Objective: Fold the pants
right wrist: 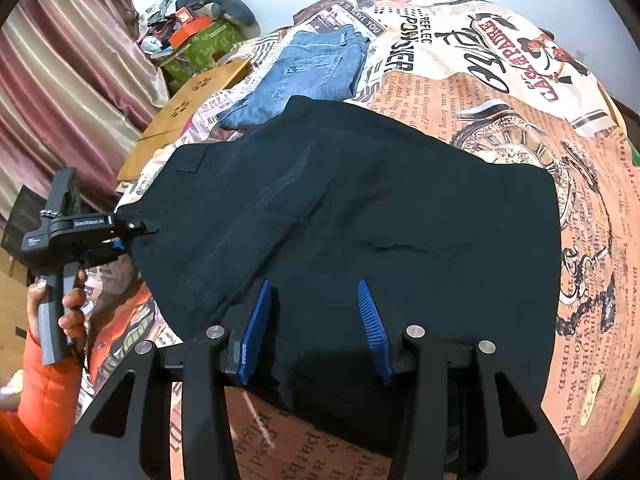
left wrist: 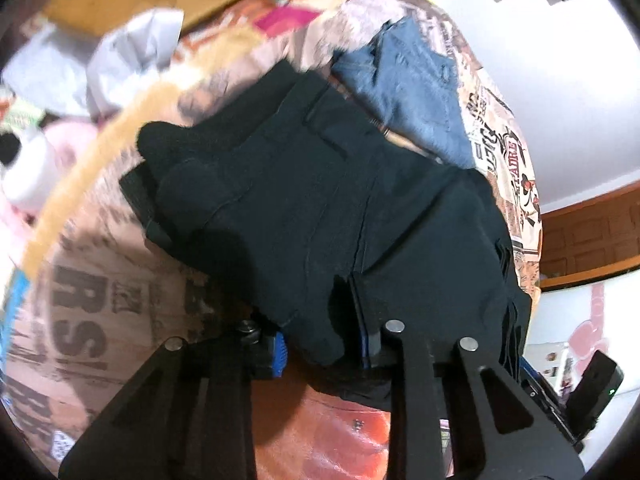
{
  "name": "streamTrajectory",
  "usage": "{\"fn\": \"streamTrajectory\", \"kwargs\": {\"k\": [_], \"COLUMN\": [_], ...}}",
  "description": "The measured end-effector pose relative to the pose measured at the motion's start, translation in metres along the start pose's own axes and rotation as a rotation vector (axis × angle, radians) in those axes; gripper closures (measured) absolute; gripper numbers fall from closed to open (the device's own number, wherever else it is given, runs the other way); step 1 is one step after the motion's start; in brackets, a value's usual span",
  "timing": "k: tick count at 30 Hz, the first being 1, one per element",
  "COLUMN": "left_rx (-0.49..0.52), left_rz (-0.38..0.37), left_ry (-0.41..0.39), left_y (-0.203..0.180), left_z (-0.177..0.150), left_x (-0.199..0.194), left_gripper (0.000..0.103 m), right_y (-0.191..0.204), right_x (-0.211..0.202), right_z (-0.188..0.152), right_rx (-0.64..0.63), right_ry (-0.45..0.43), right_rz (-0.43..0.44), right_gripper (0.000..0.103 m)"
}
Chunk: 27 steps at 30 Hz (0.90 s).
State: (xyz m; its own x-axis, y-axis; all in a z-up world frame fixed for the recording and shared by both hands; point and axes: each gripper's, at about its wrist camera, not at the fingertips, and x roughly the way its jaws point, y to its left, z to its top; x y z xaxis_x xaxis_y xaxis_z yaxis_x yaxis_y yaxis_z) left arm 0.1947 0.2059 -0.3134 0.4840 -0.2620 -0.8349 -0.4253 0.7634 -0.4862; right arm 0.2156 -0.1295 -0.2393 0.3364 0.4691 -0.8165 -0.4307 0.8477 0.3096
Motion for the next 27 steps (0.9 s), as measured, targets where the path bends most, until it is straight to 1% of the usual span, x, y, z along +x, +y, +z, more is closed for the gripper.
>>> {"fn": "streamTrajectory", "kwargs": {"k": [3,6,10,15,16,17,18,19,20,22,24,25,27], "left_rx": [0.048,0.088,0.153,0.241,0.259,0.29,0.323,0.356,0.397,0.497,0.564,0.577,0.569], "left_rz": [0.017,0.009,-0.013,-0.055,-0.063,-0.079,-0.104,-0.119,-0.127,-0.141,-0.143,-0.134,-0.121], "left_ry": [-0.054,-0.103,-0.154,-0.195,-0.2,-0.21,-0.212,-0.215,-0.232,-0.265,-0.254,-0.246,-0.229], "left_y": [-0.02,-0.041,-0.073,-0.119,-0.127,-0.139,-0.151,-0.163,-0.177,-0.209,-0.23,-0.237,-0.238], "left_z": [0.007,0.014,0.02,0.021,0.019,0.017,0.016,0.013,0.009,-0.002,-0.009,-0.011,-0.013], "left_x": [-0.013,-0.027,-0.046,-0.064,-0.066,-0.07,-0.073,-0.075,-0.08,-0.087,-0.085,-0.081,-0.074], "left_gripper": [0.078,0.079,0.081,0.082,0.084,0.088,0.098,0.098,0.098,0.098,0.098,0.098,0.097], "right_y": [-0.002,-0.006,-0.019,-0.045,-0.051,-0.059,-0.064,-0.071,-0.08,-0.09,-0.102,-0.106,-0.108], "right_x": [-0.008,-0.02,-0.042,-0.065,-0.068,-0.072,-0.074,-0.074,-0.071,-0.067,-0.06,-0.059,-0.061], "right_z": [-0.001,-0.003,-0.009,-0.02,-0.024,-0.028,-0.031,-0.035,-0.04,-0.048,-0.056,-0.06,-0.063], "right_rx": [0.018,0.042,0.083,0.147,0.161,0.181,0.192,0.206,0.219,0.242,0.282,0.3,0.314], "right_ry": [-0.01,-0.038,-0.087,-0.131,-0.136,-0.14,-0.14,-0.134,-0.109,-0.091,-0.066,-0.071,-0.095], "right_rz": [0.006,0.006,-0.008,-0.045,-0.052,-0.059,-0.061,-0.064,-0.076,-0.091,-0.081,-0.06,-0.043], "right_gripper": [0.061,0.061,0.061,0.061,0.061,0.061,0.061,0.061,0.061,0.06,0.06,0.059,0.058]}}
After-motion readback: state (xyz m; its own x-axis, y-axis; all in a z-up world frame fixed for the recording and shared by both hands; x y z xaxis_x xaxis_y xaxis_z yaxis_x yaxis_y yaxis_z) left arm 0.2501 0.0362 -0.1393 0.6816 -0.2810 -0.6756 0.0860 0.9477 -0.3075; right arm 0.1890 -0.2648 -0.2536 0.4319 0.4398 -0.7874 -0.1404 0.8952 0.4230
